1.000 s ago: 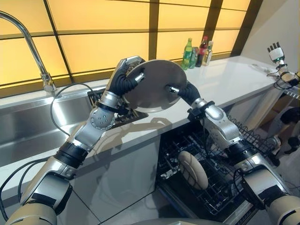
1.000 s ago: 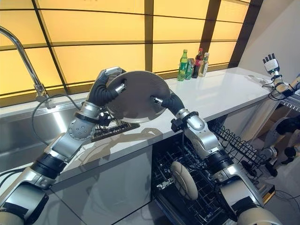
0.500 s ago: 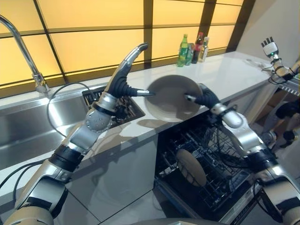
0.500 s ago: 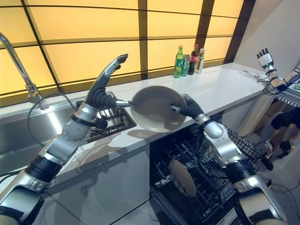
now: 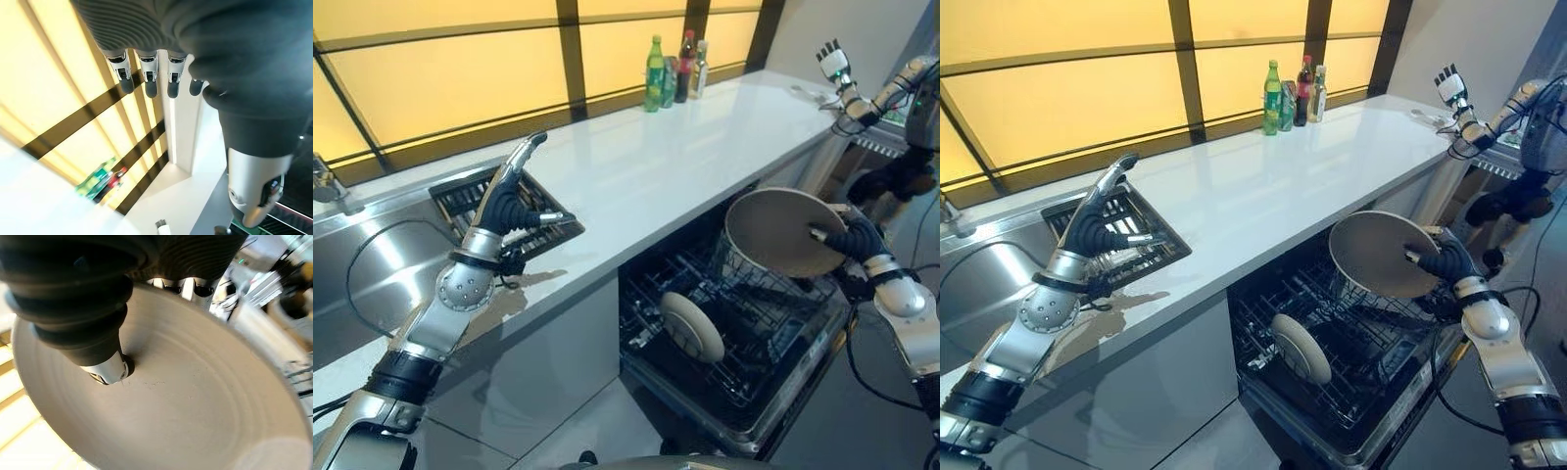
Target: Pick up plates and place into dishwasher.
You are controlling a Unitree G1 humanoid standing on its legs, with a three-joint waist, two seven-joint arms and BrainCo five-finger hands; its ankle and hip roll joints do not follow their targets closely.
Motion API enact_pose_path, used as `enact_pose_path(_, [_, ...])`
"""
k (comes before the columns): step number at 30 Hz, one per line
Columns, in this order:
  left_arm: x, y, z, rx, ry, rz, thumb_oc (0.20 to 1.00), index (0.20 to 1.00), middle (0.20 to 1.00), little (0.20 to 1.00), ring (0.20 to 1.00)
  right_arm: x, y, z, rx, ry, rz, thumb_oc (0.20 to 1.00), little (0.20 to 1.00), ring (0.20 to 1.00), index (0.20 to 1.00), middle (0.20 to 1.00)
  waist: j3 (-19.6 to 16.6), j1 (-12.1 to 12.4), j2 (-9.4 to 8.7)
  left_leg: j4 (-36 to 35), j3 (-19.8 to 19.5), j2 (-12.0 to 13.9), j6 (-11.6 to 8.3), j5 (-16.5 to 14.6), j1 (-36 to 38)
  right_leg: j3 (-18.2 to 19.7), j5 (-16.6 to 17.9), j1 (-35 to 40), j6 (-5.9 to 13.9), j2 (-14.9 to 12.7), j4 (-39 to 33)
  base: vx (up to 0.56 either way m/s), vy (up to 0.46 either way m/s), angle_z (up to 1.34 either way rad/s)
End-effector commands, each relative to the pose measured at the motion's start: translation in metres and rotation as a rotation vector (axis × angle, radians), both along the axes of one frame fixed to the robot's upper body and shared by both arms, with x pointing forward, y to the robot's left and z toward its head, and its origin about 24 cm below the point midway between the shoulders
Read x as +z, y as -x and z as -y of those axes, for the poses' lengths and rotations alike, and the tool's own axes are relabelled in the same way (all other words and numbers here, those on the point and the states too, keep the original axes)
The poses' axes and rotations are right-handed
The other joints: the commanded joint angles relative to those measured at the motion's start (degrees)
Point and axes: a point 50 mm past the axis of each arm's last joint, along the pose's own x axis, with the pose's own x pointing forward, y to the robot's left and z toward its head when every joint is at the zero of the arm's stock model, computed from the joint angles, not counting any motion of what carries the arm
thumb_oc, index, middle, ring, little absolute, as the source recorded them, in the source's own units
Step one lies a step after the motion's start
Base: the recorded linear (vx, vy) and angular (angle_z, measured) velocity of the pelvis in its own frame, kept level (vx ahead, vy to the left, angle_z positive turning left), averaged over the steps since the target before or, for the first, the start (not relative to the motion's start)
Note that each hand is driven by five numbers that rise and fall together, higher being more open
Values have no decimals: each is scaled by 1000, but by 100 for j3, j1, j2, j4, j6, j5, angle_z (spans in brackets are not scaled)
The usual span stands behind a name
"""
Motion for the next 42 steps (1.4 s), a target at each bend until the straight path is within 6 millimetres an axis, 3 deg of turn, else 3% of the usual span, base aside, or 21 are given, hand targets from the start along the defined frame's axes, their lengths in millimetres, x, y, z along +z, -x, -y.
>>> enact_pose_path(1, [15,5,5,-89,120,7,1000,1000,1000,1000,1000,34,-10,0,-24,165,123,200,200,200,200,200,116,102,49,53,75,-155,147,-982,268,90,-681,405,588,-254,54,5,-78,-5])
enact_pose_path(5, [6,10,23,-217,181,-79,1000,1000,1000,1000,1000,26,-20,-5,-67,191,96,200,200,200,200,200,303,216,60,66,29,-142,143,-929,155,45,-643,318,584,-268,54,-75,-83,1])
enact_pose_path(10, [21,2,38,-328,261,-78,1000,1000,1000,1000,1000,47,-56,-6,-163,203,137,200,200,200,200,200,782,433,167,105,-24,-133,109,-833,-213,-59,-556,35,563,-287,57,-201,-77,-5])
enact_pose_path(17, [26,1,47,-367,270,-58,1000,1000,1000,1000,1000,60,-78,6,-264,205,77,200,200,200,200,200,1101,635,327,115,-119,-148,81,-685,-554,-214,-483,-243,523,-319,93,-91,-58,12])
enact_pose_path(21, [27,-1,53,-376,287,-50,1000,1000,1000,1000,1000,53,-88,18,-310,189,-34,200,200,200,200,200,1186,747,468,109,-187,-160,69,-612,-687,-317,-464,-360,469,-328,124,-32,-8,10])
enact_pose_path(27, [33,-3,57,-376,317,-19,1000,1000,1000,1000,1000,25,-85,32,-360,133,-206,200,200,200,200,200,1228,823,658,101,-305,-206,54,-555,-744,-415,-481,-397,408,-368,148,-5,-4,7])
enact_pose_path(33, [43,-4,59,-378,342,14,1000,1000,1000,1000,1000,4,-87,21,-303,2,-319,200,200,200,200,200,1295,884,778,82,-400,-251,47,-495,-825,-488,-466,-485,383,-413,171,-23,-22,11])
enact_pose_path(38, [49,-5,59,-394,339,25,1000,1000,1000,1000,1000,-2,-91,12,-246,-76,-333,200,200,200,200,200,1354,909,847,67,-412,-278,48,-462,-887,-527,-457,-566,363,-438,190,-40,-14,8])
enact_pose_path(39, [50,-5,59,-395,335,26,1000,1000,1000,1000,1000,-1,-91,10,-229,-70,-329,310,310,310,310,310,1370,916,847,56,-414,-281,44,-448,-897,-546,-441,-582,366,-440,185,-45,-11,2])
enact_pose_path(40, [50,-5,58,-395,337,26,1000,1000,1000,1000,1000,-1,-92,9,-213,-65,-324,504,504,504,504,504,1379,915,846,53,-413,-284,45,-441,-900,-556,-432,-589,366,-442,185,-49,-10,2])
enact_pose_path(41, [50,-5,57,-395,339,26,1000,1000,1000,1000,1000,-1,-92,8,-208,-62,-313,849,849,849,849,849,1382,912,842,53,-412,-286,45,-438,-900,-559,-427,-590,365,-440,184,-36,-5,2])
enact_pose_path(42, [50,-5,57,-395,338,27,1000,1000,1000,1000,1000,1,-93,7,-215,-60,-289,1000,1000,1000,1000,1000,1382,906,830,53,-412,-286,47,-436,-896,-559,-420,-591,364,-437,187,-27,-3,3])
